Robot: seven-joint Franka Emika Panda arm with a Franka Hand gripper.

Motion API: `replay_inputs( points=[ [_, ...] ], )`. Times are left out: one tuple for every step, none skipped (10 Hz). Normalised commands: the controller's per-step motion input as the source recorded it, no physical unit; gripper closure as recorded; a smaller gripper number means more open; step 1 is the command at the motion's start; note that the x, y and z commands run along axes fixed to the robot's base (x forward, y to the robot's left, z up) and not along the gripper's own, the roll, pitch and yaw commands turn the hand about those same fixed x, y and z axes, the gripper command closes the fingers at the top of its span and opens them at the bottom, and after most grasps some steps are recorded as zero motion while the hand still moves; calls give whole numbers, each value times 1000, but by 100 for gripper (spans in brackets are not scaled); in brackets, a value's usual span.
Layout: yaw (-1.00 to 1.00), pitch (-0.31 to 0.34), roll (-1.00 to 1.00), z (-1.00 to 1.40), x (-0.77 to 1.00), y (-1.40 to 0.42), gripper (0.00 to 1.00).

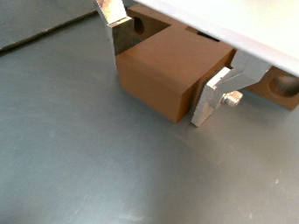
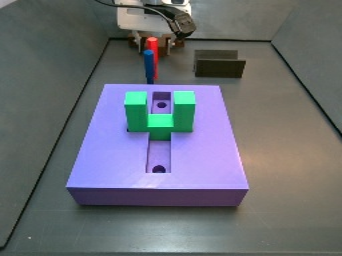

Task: Pick up the brown object. Move up. Place the brown object on the fixture. Regrasp the brown object. Move to above the board. Insert the brown object.
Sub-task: Pick up the brown object.

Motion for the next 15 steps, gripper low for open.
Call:
replay_inputs(
  points=[
    [60, -67, -19, -3, -11, 0, 0],
    [0, -64, 0, -51, 0, -106, 0],
    [0, -54, 0, -54, 0, -103, 0],
    [0, -51, -10, -11, -9, -89, 0],
    [0, -53, -56, 0, -60, 0, 0],
    [0, -17, -46, 0, -23, 43, 0],
    [0, -7, -37, 0, -14, 51, 0],
    [0, 0, 0, 0, 0, 0, 0],
    [0, 0, 0, 0, 0, 0, 100],
    [0, 0, 0, 0, 0, 0, 100],
    [0, 0, 0, 0, 0, 0, 100],
    [0, 0, 0, 0, 0, 0, 100],
    [0, 0, 0, 0, 0, 0, 100],
    [0, 0, 0, 0, 0, 0, 100],
    [0, 0, 0, 0, 0, 0, 100]
  ],
)
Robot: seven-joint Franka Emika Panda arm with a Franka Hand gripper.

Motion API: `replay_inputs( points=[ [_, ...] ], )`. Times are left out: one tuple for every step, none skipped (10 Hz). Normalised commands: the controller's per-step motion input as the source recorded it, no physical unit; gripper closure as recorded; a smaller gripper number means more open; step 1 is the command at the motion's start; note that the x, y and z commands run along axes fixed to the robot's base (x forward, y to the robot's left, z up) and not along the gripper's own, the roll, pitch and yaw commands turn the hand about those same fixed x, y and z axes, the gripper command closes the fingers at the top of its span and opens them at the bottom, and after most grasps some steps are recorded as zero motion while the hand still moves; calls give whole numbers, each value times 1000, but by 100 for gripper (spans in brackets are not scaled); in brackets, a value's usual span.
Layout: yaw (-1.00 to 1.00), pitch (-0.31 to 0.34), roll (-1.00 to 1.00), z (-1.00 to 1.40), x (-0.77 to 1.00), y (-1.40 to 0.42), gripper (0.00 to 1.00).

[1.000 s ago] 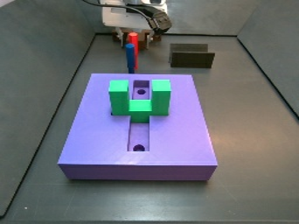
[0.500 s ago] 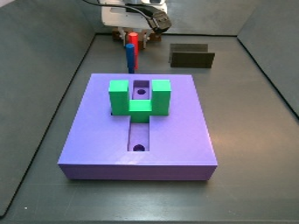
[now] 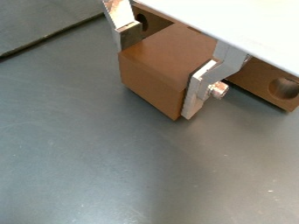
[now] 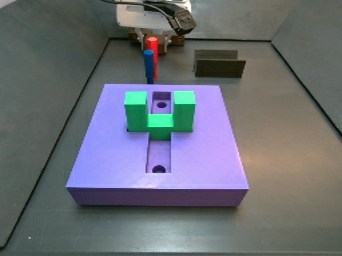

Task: Pick up the brown object. Move up. Place the brown object on the fixture. Regrasp the brown object. Move to above the board. Insert the brown object.
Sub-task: Pick up the brown object.

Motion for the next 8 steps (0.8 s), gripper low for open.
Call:
replay_inputs(
  points=[
    [0, 0, 0, 0, 0, 0, 100],
    [0, 0, 0, 0, 0, 0, 100],
    [0, 0, 0, 0, 0, 0, 100],
    [0, 0, 0, 0, 0, 0, 100],
    [0, 0, 0, 0, 0, 0, 100],
    [0, 0, 0, 0, 0, 0, 100],
    [0, 0, 0, 0, 0, 0, 100],
    [0, 0, 0, 0, 0, 0, 100]
  ],
)
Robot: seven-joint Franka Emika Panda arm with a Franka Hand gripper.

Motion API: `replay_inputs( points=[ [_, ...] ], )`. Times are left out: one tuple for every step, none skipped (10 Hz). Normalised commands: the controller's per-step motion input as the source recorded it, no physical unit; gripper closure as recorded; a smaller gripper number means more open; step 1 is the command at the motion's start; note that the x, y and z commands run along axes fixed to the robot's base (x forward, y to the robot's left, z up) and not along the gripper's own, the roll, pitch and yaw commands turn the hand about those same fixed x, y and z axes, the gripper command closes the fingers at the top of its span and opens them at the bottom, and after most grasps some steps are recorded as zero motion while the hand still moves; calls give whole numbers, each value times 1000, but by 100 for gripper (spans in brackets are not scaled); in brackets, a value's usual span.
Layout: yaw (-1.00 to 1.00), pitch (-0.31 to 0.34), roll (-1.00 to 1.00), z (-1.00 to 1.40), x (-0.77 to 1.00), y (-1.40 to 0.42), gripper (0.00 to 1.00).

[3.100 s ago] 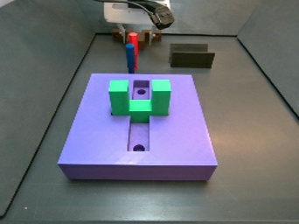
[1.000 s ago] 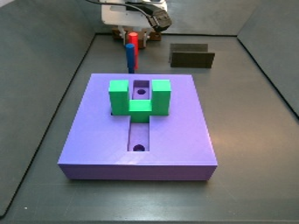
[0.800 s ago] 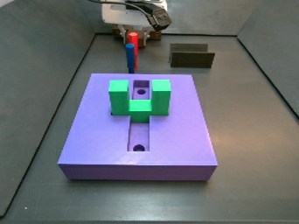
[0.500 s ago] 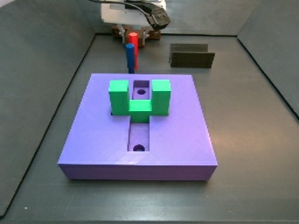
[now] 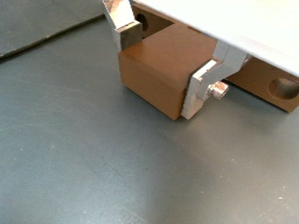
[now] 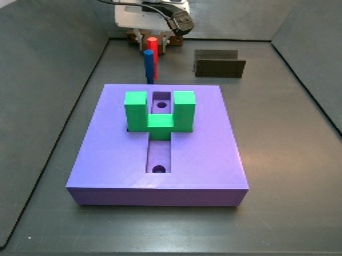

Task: Pick up the brown object. Move up. Place the brown object on the fixture. Regrasp the brown object. Move to above the board. Insert the brown object.
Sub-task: Pick up the brown object, then move up, then place the brown object on the fixture.

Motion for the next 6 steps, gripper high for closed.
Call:
replay_inputs(
  points=[
    [0, 0, 0, 0, 0, 0, 100],
    [0, 0, 0, 833, 0, 0, 100],
    [43, 10, 7, 834, -41, 86, 100],
    [32, 42, 16, 636, -78, 60, 100],
    [14, 30, 45, 338, -37, 15, 100],
    [-31, 0, 0, 0, 66, 0, 100]
  ],
)
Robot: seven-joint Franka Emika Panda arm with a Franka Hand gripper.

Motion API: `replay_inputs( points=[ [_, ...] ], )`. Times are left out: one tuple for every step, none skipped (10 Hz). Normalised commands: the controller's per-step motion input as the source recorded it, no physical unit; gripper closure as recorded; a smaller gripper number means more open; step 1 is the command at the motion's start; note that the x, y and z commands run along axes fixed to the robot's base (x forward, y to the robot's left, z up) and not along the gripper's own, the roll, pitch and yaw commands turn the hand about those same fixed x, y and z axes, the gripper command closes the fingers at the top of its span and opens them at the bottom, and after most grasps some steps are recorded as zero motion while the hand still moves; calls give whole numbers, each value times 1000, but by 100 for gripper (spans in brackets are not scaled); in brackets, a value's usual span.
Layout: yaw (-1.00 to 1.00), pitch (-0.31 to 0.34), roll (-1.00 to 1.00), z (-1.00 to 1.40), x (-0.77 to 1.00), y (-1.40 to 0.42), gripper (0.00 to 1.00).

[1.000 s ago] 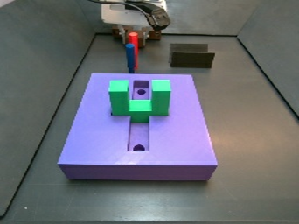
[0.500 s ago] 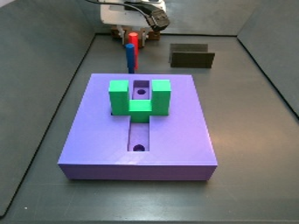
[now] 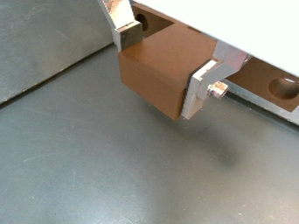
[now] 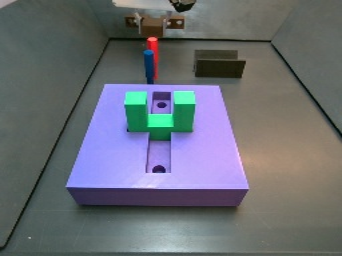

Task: Pick up the brown object. Move up. Place the brown object on the fixture. Regrasp the brown object. Move to above the board. Insert the brown object.
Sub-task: Place the brown object on the fixture.

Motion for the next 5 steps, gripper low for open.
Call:
replay_inputs(
  points=[
    [-163, -220, -686, 214, 557, 0, 100],
    [-209, -131, -851, 174, 814, 0, 100],
    [-186, 0, -749, 0, 1000, 0, 100],
    [-166, 0, -700, 0, 1000, 0, 100],
    [-134, 26, -623, -74, 1000, 0, 100]
  ],
)
